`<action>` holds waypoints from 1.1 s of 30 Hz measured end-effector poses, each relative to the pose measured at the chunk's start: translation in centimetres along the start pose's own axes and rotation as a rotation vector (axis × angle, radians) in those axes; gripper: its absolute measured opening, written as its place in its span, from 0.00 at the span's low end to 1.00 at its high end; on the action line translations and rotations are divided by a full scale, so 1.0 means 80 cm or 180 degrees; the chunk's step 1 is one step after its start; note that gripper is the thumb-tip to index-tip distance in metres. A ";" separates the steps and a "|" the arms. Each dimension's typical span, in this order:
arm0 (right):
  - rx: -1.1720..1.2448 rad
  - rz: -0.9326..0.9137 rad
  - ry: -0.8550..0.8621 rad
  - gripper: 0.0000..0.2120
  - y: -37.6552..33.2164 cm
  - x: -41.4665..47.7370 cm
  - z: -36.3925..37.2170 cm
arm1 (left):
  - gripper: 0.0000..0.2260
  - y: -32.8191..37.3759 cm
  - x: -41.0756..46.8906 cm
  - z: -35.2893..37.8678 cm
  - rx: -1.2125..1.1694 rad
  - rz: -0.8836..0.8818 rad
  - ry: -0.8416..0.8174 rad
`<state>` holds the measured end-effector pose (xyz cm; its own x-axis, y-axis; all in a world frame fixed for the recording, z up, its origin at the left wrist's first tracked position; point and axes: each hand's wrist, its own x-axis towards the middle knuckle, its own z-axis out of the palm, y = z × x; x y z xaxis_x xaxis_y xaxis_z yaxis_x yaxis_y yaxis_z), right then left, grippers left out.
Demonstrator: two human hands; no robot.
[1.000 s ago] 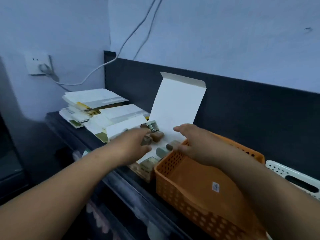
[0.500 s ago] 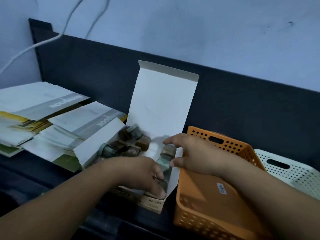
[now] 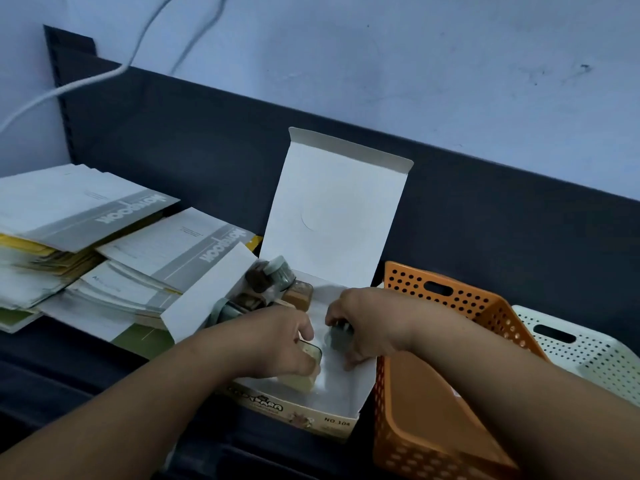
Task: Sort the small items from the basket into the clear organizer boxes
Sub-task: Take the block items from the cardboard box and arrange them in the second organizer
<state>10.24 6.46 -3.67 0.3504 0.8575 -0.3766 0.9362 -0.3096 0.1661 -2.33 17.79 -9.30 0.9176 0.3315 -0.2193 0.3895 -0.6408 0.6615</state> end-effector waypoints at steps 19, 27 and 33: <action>0.2281 0.0160 0.1199 0.18 0.018 -0.043 0.002 | 0.26 0.006 -0.008 0.005 -0.0986 0.0245 -0.0090; 0.2860 0.0174 0.2106 0.17 0.049 -0.149 0.018 | 0.15 0.109 -0.042 0.005 -0.1685 0.0729 0.0578; 0.3482 0.0479 0.2513 0.17 0.083 -0.261 0.071 | 0.12 0.215 -0.066 0.076 -0.1667 0.1012 0.0484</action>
<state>9.28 -15.85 0.14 0.6881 0.6771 0.2607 0.5611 -0.2688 -0.7829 0.05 0.81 -1.10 0.9458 0.2999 0.1248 -0.0260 -0.3129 0.9494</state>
